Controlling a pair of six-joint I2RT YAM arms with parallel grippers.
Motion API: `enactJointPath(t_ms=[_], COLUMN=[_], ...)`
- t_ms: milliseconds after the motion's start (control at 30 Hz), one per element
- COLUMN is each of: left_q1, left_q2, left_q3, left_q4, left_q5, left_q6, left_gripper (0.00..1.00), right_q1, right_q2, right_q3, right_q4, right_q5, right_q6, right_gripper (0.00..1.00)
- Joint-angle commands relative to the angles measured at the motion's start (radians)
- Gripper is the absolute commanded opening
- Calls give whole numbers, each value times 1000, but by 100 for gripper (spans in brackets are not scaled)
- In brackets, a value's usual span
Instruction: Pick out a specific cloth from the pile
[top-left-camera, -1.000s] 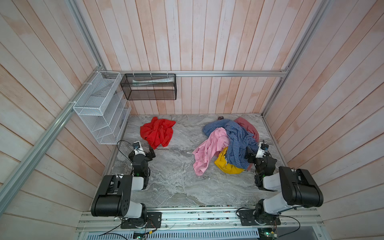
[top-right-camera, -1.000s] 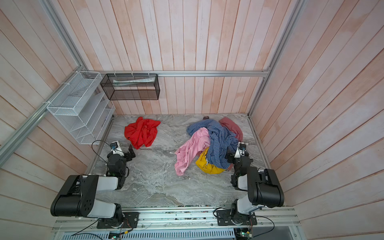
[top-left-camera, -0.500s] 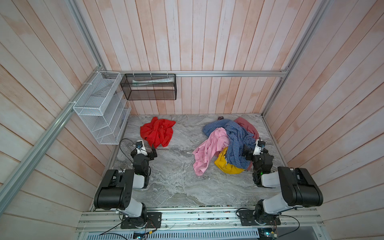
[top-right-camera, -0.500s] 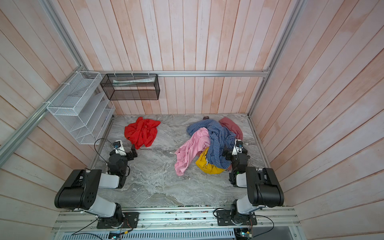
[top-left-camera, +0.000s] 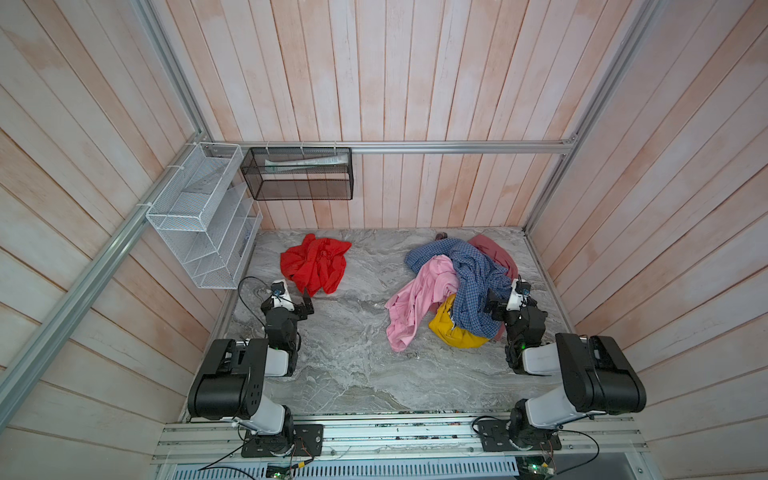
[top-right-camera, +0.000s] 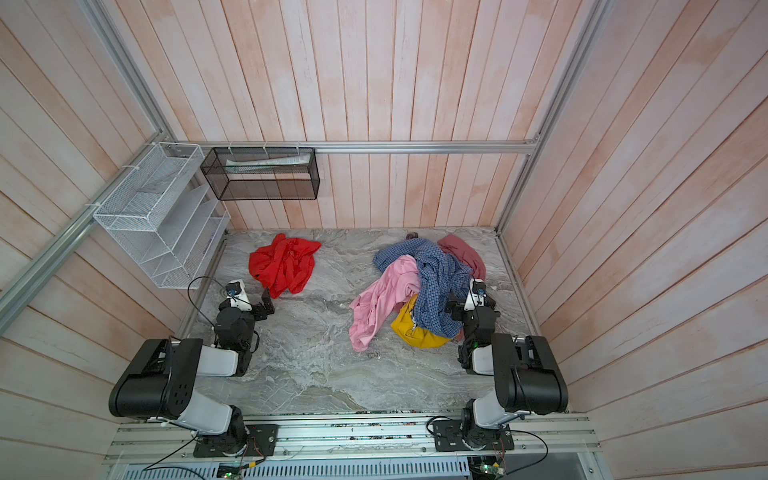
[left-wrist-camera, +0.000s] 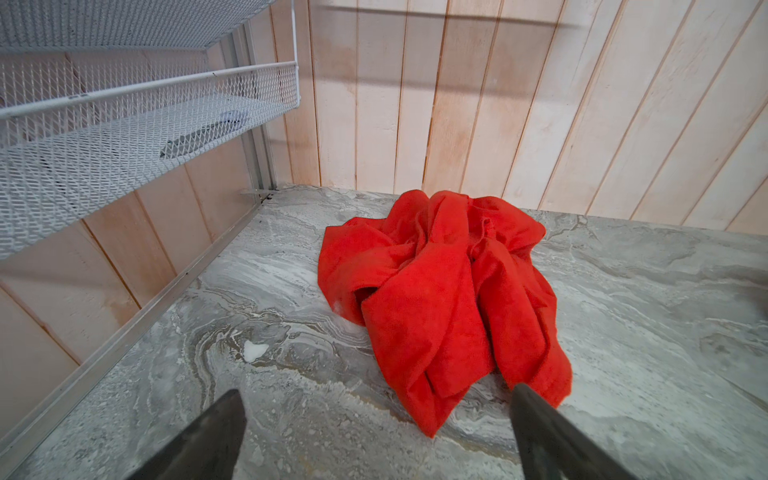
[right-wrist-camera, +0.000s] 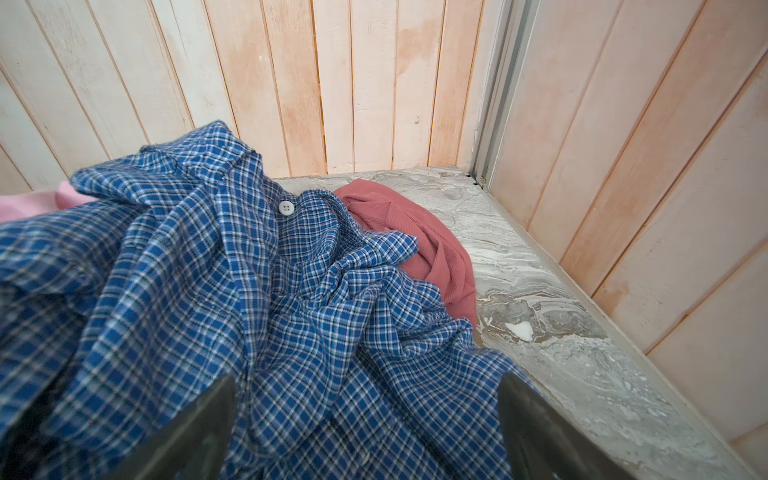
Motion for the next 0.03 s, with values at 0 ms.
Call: enactJointPath(t_ms=[0], left_q1=[1], left_q2=[0], left_q3=[12], left_q4=[7], left_q5=[18], left_q6=[6], left_gripper=[100], right_q1=[4], right_q2=[-10], right_q3=[16], right_q4=[-13], right_q5=[18], right_q6=[-3], right_gripper=[98])
